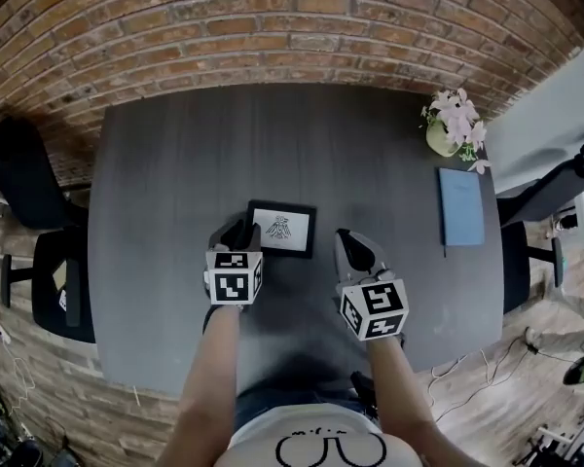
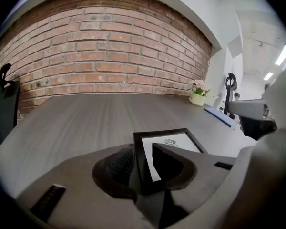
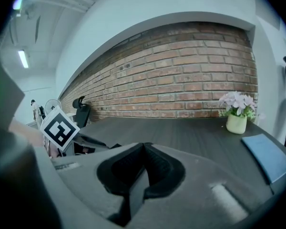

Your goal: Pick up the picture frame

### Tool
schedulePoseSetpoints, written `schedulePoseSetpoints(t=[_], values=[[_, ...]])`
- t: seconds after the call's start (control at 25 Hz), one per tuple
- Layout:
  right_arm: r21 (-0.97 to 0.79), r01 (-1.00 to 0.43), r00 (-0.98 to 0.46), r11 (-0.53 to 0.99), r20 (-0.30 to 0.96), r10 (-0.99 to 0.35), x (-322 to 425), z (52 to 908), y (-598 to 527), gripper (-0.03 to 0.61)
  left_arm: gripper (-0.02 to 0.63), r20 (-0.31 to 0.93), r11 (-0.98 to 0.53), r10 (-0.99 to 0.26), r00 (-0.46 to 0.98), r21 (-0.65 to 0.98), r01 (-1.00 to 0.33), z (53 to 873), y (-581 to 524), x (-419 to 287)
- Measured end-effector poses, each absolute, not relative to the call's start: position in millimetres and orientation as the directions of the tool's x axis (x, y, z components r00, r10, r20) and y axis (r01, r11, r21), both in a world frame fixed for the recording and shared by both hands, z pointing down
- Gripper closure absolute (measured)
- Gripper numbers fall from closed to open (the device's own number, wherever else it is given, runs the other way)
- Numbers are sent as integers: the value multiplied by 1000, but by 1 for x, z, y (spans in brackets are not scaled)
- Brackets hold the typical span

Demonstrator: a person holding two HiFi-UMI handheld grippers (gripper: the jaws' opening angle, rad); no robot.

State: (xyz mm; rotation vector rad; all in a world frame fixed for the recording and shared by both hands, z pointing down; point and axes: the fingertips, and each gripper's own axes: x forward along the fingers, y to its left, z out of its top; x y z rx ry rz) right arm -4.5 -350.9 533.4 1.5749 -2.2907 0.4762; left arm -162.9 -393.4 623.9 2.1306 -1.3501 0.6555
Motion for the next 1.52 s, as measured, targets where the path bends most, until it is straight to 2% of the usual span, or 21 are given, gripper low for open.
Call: schedulePoseSetpoints(t=[0.36, 0.84, 1.0, 1.32, 1.52], values=[[-84, -937, -339, 339, 457, -823, -2, 539, -351, 581, 530, 703, -300, -621, 346, 194, -934, 644, -395, -163], [-117, -932, -356, 342, 452, -818, -8, 537, -348, 581, 551, 690, -163, -586, 424, 412, -896, 640, -393, -168], [-209, -925, -380, 318, 451, -808, -10, 539, -350, 570, 551, 675, -146, -580, 456, 464, -873, 639, -389, -167], [-505, -836, -491, 216, 511, -706, -19, 572, -353, 423, 551, 662, -130, -582, 473, 498, -857, 639, -388, -166], [-656, -750, -528, 79, 523, -669, -21, 598, -359, 422, 551, 662, -129, -576, 481, 507, -852, 640, -389, -166]])
